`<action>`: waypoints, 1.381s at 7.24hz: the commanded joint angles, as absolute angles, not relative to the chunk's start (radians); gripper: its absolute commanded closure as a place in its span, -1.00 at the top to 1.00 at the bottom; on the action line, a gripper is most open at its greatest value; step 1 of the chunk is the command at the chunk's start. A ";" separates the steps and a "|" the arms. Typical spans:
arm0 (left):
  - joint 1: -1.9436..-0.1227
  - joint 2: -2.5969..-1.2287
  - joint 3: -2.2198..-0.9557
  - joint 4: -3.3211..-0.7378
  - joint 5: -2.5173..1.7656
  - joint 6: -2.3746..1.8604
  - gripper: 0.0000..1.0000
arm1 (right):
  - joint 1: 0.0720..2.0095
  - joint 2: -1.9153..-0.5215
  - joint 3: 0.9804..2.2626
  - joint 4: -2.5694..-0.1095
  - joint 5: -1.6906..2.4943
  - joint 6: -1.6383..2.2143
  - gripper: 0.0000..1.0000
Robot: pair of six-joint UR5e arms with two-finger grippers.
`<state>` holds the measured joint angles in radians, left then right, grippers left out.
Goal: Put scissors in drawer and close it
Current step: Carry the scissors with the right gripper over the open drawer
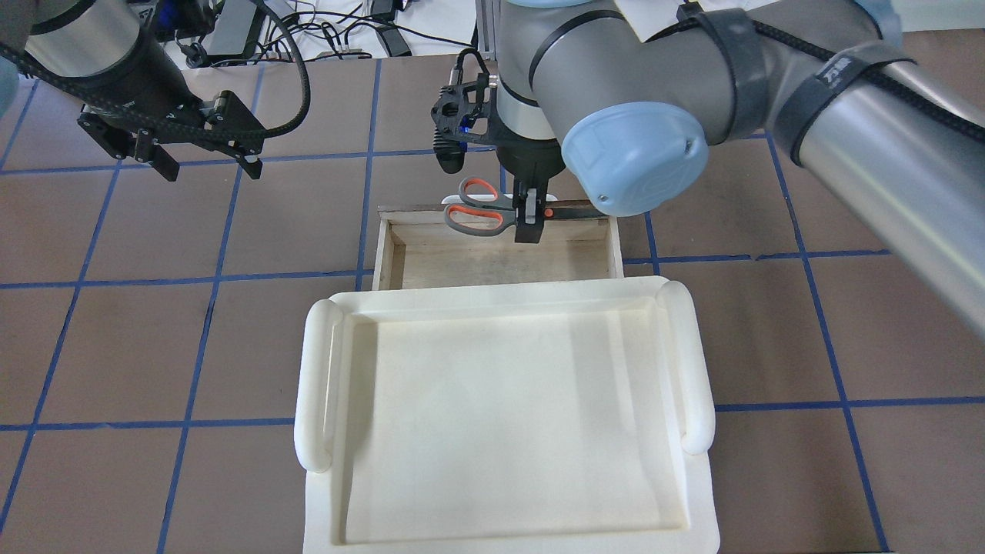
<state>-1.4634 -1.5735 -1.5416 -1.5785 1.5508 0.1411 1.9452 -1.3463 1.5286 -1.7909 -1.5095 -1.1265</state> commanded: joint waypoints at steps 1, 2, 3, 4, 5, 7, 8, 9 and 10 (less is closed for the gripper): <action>-1.465 -1.572 -1.543 -1.578 1.552 0.141 1.00 | 2.008 -1.283 1.531 -1.862 -1.512 -1.085 -0.58; -1.465 -1.572 -1.543 -1.578 1.552 0.141 1.00 | 2.023 -1.278 1.534 -1.859 -1.517 -1.085 -0.57; -1.465 -1.572 -1.543 -1.578 1.552 0.141 1.00 | 2.023 -1.273 1.545 -1.861 -1.510 -1.083 -0.56; -1.465 -1.572 -1.543 -1.578 1.552 0.141 1.00 | 2.031 -1.269 1.561 -1.865 -1.517 -1.083 -0.56; -1.465 -1.572 -1.543 -1.578 1.552 0.141 1.00 | 2.033 -1.270 1.572 -1.873 -1.523 -1.083 -0.52; -1.465 -1.572 -1.543 -1.578 1.554 0.141 1.00 | 2.034 -1.269 1.574 -1.871 -1.522 -1.065 -0.44; -1.465 -1.572 -1.543 -1.578 1.552 0.141 1.00 | 2.034 -1.269 1.574 -1.873 -1.525 -1.063 -0.31; -1.465 -1.572 -1.543 -1.578 1.554 0.141 1.00 | 2.034 -1.267 1.574 -1.873 -1.525 -1.066 0.21; -1.465 -1.572 -1.543 -1.578 1.554 0.141 1.00 | 2.034 -1.267 1.575 -1.875 -1.531 -1.069 0.41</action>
<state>-1.4650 -1.5723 -1.5432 -1.5785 1.5536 0.1411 2.0340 -1.2678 1.5742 -1.8732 -1.5259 -1.0667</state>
